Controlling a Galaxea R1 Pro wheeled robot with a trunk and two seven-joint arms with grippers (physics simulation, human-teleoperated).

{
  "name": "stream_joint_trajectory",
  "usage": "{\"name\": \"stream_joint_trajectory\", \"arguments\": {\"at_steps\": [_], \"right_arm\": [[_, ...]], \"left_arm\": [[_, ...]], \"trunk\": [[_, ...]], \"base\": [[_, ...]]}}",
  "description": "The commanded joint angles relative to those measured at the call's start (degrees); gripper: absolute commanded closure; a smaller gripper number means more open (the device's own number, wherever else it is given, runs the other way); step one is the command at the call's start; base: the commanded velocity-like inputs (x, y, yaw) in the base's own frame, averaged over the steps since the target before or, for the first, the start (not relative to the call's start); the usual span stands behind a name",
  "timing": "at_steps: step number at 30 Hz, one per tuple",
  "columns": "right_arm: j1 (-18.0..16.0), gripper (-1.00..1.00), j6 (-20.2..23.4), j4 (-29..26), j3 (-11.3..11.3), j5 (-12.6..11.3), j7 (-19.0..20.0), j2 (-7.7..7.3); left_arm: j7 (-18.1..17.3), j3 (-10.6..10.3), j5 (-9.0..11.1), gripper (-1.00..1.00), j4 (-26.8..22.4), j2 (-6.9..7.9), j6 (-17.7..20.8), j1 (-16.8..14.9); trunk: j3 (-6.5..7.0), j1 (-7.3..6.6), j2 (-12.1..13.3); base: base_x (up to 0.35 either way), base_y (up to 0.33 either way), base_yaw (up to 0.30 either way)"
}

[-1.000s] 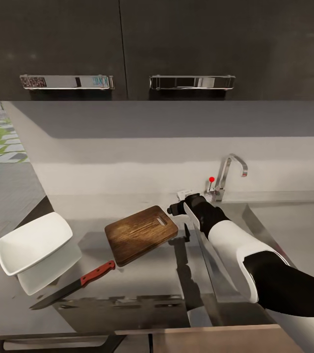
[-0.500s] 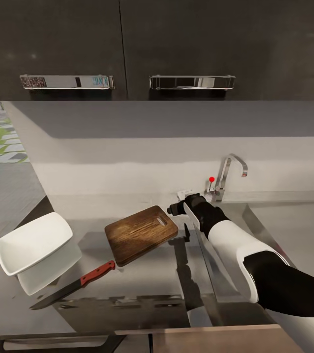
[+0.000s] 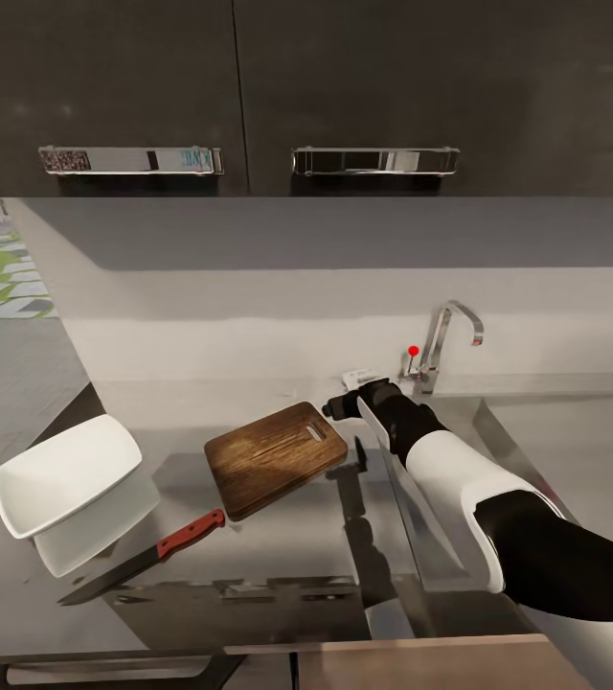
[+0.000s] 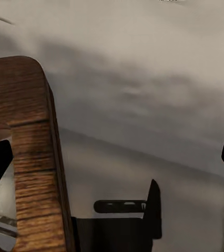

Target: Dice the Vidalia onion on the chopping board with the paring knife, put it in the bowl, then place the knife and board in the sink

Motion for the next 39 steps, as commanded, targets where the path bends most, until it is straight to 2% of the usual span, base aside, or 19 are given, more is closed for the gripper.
{"name": "stream_joint_trajectory", "arguments": {"at_steps": [1,32,39], "right_arm": [[0.0,-1.0,0.3,-0.1,0.2,0.1,0.2,0.0],[0.0,-1.0,0.2,2.2,0.2,0.0,0.4,0.0],[0.0,-1.0,0.3,2.2,0.2,0.0,3.1,0.0]], "left_arm": [[0.0,0.0,0.4,-1.0,0.1,-0.02,-0.3,0.0],[0.0,0.0,0.4,-1.0,0.1,-0.37,-0.4,0.0],[0.0,0.0,0.4,-1.0,0.1,-0.38,-0.4,0.0]], "trunk": [[-0.05,0.01,0.0],[-0.05,0.01,0.0],[-0.05,0.01,0.0]], "base": [[0.0,0.0,0.0],[0.0,0.0,0.0],[0.0,0.0,0.0]]}}
